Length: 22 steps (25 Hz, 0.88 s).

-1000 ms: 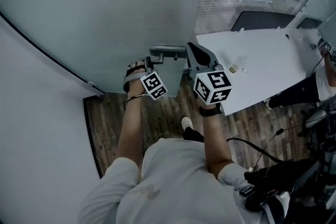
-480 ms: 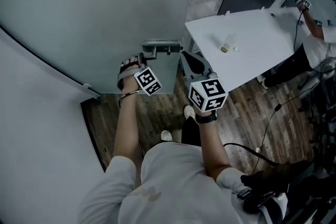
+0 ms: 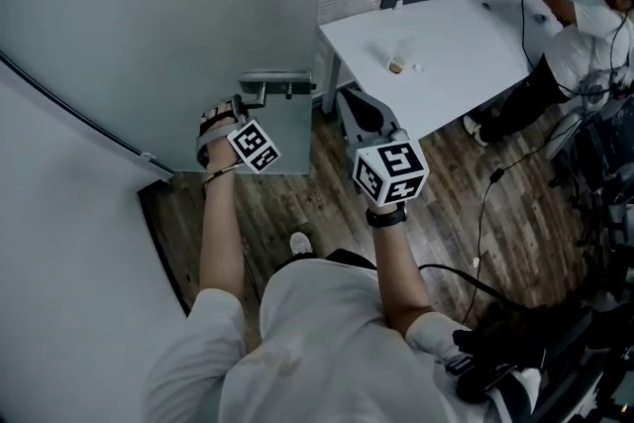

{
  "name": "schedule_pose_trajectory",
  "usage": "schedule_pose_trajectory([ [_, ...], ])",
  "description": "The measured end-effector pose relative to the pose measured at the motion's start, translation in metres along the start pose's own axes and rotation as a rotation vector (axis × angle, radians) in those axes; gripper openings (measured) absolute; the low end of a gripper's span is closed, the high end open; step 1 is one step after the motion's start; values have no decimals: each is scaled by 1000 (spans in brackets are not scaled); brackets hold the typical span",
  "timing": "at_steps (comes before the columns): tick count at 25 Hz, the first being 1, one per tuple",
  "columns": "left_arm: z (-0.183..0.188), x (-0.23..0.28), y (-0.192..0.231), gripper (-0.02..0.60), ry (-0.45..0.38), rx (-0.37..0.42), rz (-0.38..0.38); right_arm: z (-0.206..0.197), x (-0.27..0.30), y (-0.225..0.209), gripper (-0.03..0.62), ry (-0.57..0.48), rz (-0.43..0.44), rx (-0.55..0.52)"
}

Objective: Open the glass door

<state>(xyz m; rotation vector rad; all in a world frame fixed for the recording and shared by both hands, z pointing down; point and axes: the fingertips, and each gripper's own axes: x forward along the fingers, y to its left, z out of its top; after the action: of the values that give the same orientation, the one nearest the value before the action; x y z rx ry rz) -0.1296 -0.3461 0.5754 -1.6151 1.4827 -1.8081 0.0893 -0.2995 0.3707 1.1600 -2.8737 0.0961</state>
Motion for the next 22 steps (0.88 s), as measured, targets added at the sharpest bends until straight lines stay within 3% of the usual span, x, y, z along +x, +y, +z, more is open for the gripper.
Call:
schedule_pose_trajectory([
  [5,-10,-10,-8,107,44,37,17,3,-33,14,0,-1,39,9],
  [11,-25,-28,-26,109,85,54,15,-45,-71,32,0,65,62,55],
  [16,-38,-47,-34,107,119,82,39,-71,-84,52,0,96,99,91],
  [22,-50,-64,-42,109,122,98,47,-72,-86,56,0,86,84,121],
])
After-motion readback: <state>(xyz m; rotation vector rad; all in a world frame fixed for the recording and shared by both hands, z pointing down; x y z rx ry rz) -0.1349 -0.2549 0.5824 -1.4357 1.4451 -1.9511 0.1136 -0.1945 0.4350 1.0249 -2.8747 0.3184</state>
